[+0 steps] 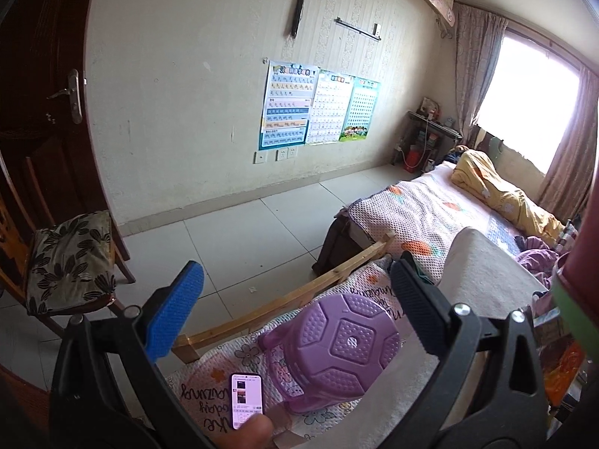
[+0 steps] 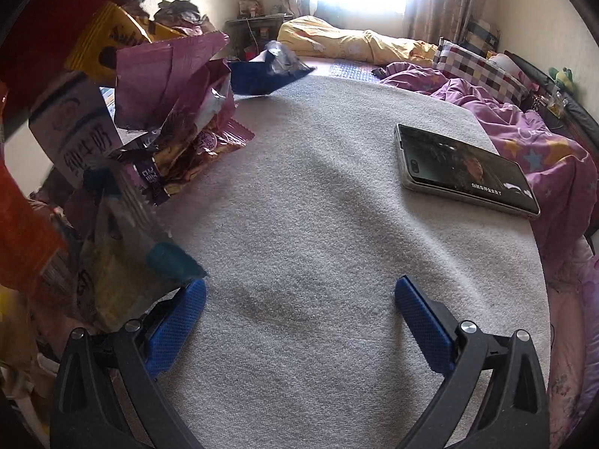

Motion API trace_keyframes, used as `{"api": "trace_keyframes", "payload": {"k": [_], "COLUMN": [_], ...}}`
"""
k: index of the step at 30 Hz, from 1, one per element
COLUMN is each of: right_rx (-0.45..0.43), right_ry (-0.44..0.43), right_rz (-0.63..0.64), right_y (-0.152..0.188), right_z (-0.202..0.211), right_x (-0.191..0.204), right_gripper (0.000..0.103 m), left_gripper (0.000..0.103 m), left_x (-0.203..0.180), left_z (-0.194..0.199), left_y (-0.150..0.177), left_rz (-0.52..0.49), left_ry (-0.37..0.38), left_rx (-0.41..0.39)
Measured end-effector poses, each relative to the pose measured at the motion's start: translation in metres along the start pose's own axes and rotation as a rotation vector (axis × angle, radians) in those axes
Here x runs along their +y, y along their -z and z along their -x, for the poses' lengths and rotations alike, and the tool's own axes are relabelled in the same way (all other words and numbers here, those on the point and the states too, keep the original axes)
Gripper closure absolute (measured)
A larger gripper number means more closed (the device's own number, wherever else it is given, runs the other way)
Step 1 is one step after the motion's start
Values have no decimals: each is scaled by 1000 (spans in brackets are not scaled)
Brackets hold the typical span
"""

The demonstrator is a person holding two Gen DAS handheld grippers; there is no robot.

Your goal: Collect trash

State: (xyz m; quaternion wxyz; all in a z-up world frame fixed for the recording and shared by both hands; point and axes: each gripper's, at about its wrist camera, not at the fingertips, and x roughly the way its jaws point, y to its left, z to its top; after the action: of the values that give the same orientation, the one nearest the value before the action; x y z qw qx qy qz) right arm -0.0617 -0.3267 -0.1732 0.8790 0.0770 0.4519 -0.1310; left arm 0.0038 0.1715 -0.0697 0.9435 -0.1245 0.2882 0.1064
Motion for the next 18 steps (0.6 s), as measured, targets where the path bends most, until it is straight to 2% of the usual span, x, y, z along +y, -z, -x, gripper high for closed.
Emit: {"api": "trace_keyframes", "payload": {"k": [4,7,14,18], "right_rx": [0,0,0,0], "right_ry": [0,0,0,0], "right_rz": [0,0,0,0], "right_y": [0,0,0,0], "right_z": [0,0,0,0], "right_x": [0,0,0,0], "right_gripper": [6,6,6,6], "left_gripper": [5,5,5,5], "left_x": [14,30,90,119], "left_z": [-18,-29,-49,-51], "left_y": [-10,-16,-22,-25], "left_rz": [10,30,133,145], "left_ry": [19,1,-160,-202], "left_rx": [3,3,-21,-31]}}
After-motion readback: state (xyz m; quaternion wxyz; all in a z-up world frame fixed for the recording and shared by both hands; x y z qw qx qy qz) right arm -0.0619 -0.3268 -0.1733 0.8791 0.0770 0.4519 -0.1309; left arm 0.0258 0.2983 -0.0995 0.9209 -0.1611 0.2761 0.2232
